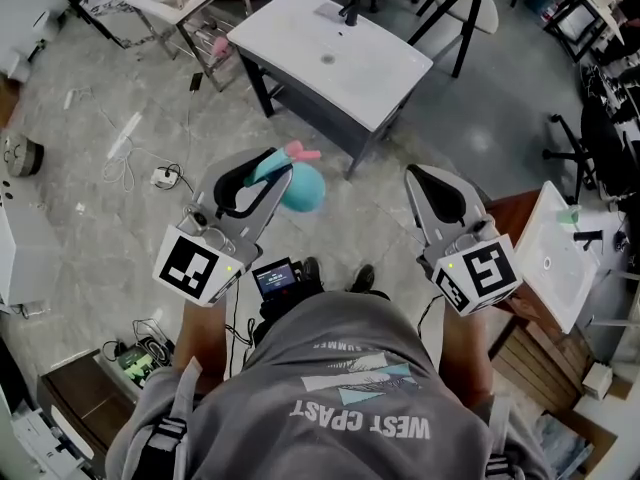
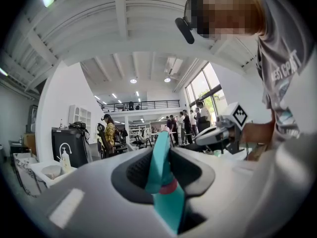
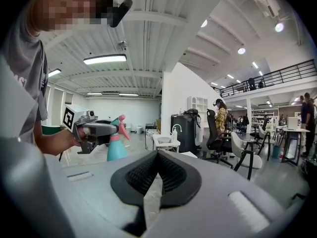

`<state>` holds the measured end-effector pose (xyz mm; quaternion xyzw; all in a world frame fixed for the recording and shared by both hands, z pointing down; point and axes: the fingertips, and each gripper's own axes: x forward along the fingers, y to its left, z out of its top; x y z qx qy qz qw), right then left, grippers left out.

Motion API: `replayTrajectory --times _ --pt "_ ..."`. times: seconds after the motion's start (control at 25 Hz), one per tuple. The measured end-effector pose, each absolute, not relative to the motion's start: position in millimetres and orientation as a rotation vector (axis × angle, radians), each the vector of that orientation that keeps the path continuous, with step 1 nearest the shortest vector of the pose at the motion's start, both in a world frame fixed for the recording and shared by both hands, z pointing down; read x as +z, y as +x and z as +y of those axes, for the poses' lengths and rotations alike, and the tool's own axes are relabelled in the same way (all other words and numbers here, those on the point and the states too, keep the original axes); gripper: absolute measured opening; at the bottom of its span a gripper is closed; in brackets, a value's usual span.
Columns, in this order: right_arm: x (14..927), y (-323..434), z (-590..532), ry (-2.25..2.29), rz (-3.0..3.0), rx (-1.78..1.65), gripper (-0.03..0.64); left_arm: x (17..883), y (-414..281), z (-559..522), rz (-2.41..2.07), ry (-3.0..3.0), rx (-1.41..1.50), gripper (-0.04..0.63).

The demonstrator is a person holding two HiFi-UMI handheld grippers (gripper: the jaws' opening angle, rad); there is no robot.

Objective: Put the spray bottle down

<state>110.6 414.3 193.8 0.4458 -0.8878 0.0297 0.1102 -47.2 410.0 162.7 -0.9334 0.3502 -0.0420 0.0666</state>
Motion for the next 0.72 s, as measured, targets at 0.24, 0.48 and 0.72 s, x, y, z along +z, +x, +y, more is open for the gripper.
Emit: replayTrajectory --times 0.24,0.48,0.72 --pt "198.1 106.7 401.9 1.315 -2.608 0.108 -0.002 167.8 -50.7 397.9 1.053 -2.827 -0.135 0.094" --pt "198.2 89.6 379.6 1.328 -2.605 0.135 0.0 168.0 -67.1 375.4 1.04 -2.844 -0.138 0.094" --pt "199.1 75.5 365.8 1.374 -2.623 0.149 0.0 172.6 -81.6 360.2 1.01 -2.853 -0.125 0.095"
